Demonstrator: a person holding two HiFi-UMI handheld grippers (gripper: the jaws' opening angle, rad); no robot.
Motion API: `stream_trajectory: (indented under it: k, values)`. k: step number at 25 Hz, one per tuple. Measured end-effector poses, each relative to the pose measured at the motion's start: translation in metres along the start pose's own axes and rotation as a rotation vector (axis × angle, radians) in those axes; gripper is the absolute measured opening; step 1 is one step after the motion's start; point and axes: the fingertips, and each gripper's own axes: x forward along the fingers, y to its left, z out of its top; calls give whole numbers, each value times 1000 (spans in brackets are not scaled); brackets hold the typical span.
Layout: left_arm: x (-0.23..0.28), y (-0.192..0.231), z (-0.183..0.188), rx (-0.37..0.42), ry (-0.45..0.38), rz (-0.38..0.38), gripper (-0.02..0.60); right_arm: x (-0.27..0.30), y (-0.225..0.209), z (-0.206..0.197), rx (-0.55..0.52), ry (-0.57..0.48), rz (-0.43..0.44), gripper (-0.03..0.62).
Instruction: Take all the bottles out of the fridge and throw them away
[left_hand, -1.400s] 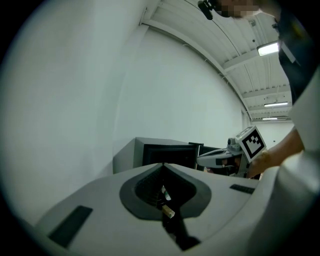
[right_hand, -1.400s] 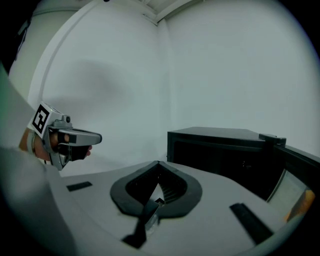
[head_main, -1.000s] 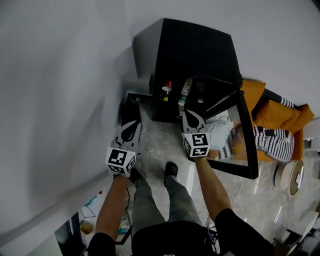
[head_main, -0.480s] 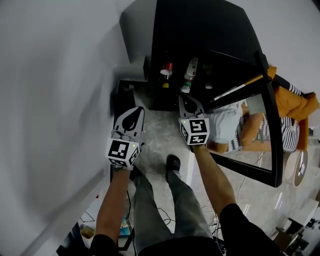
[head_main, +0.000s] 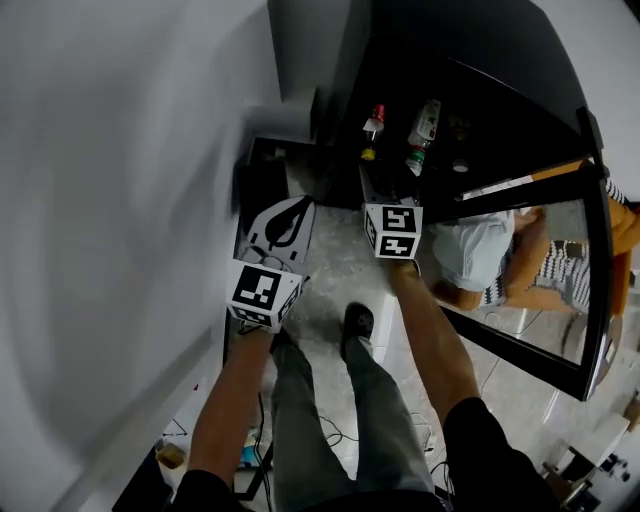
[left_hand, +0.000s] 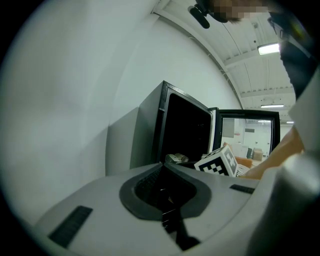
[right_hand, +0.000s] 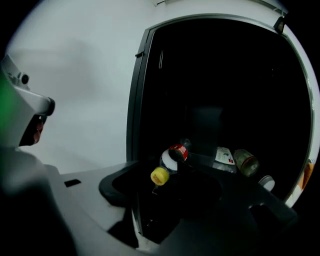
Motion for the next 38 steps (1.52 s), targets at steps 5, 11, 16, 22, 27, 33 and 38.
stream_trajectory:
  k: [5,11,16,22,27,33,38]
  values:
    - [-9,10,-10,-11,15,2,0,31,4,-18,-51,74,-46,238]
    - [-14,19,-14,-17,17,8,0,46,-3,-25,-76,107,-109,236]
    - [-16,20,-18,-21,20,8,0,35,-8,-24,-80,92,-146,158]
    - [-18,9,-10,-23,22,12,0,-3,-14,-8,-79,66,-135,150]
    - [-22,-3,17,-10,20,13,0,-39,-23,20,-80,46,-131,146]
    - [-27,-19,66,7,10,17,0,-75,-34,65,-70,33,-124,144]
    - [-39,-37,107,4,6,37,0,-112,-38,112,-40,9,-96,144]
